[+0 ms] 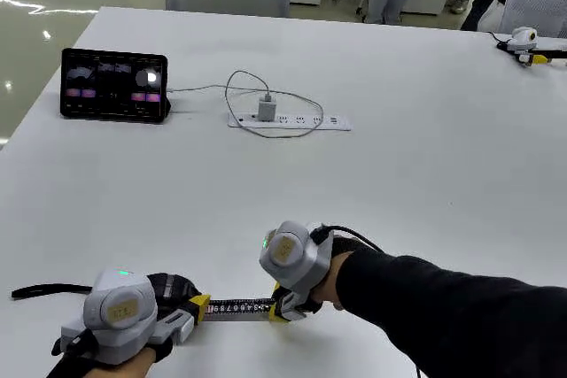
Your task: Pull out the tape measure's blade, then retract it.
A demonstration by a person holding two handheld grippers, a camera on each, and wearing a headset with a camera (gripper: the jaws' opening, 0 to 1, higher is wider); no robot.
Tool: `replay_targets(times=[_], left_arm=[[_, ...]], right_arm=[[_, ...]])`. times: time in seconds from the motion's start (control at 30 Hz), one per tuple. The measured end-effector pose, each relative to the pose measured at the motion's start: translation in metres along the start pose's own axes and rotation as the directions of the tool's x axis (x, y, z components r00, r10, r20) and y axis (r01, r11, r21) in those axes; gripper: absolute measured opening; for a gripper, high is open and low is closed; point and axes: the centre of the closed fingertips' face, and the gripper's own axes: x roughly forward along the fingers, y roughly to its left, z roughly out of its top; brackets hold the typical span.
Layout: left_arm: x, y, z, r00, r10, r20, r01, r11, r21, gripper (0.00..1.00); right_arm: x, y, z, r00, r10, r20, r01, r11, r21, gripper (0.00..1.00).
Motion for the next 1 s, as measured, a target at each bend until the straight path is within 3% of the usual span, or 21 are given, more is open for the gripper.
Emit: replay_targets(times=[1.0], left_arm=[[0.0000,0.0004,0.0000,1.0000,0.001,-0.007,-0.001,1.000,-0.006,0.60]], right_arm=[[0.0032,0.0016,0.0090,0.9997,0.009,0.022,-0.008,0.999,-0.035,0.10]])
